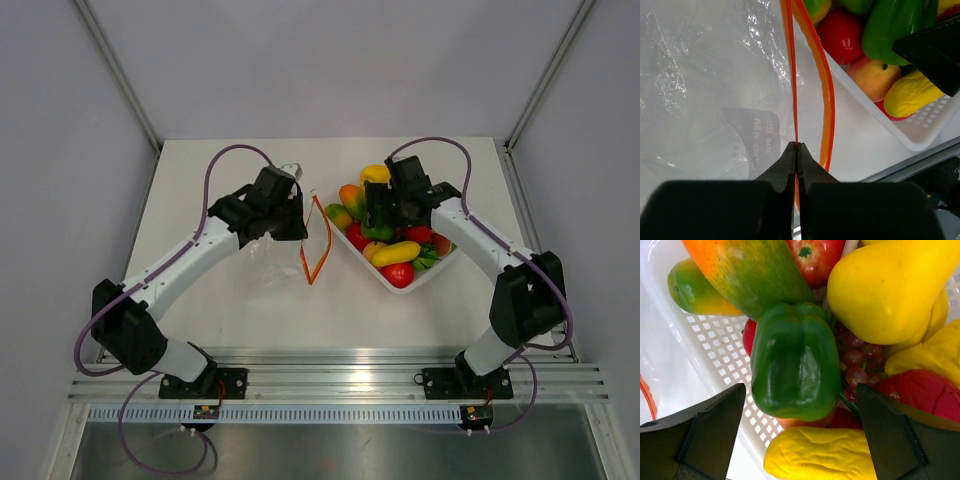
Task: Place the food in the zip-top bag and seal the zipper
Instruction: Pick up the fake vegetable from the bin.
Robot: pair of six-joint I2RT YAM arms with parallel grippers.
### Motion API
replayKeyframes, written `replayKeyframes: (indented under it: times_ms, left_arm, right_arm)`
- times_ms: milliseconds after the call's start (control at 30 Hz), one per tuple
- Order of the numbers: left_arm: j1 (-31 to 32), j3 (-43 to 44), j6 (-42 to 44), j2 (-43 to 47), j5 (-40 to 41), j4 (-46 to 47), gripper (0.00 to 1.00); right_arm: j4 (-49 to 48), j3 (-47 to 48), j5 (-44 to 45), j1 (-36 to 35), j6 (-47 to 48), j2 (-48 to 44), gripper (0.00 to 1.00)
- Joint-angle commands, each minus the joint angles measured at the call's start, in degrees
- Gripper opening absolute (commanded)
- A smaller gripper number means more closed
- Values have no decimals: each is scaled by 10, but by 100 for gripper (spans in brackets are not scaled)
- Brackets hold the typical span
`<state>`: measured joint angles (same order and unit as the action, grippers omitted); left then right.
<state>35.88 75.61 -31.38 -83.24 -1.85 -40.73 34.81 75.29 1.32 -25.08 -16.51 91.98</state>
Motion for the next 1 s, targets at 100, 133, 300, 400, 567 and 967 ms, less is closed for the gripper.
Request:
replayKeyframes:
  times_ms: [100, 133, 300, 400, 567, 967]
  left_arm:
    - [2, -6, -1, 27, -17, 32, 0]
    - [2, -7, 0, 29, -18, 32, 0]
    - [2, -13, -4, 41, -23, 37, 0]
    - [2, -13, -4, 48, -25, 38, 0]
    - [2, -17, -9, 60, -24, 44, 0]
    - [2, -21, -12, 62, -26, 50, 0]
  right_arm:
    - [-55, 9, -32, -2, -20, 14, 98]
    - [-57, 8, -33, -2, -22, 16, 97]
    - [-62, 5, -41, -2, -19, 24, 92]
    - [-60, -1, -41, -1, -19, 27, 86]
    - [-57, -16, -30, -1, -25, 15, 86]
    - [-53, -27, -3, -1, -45, -4, 49]
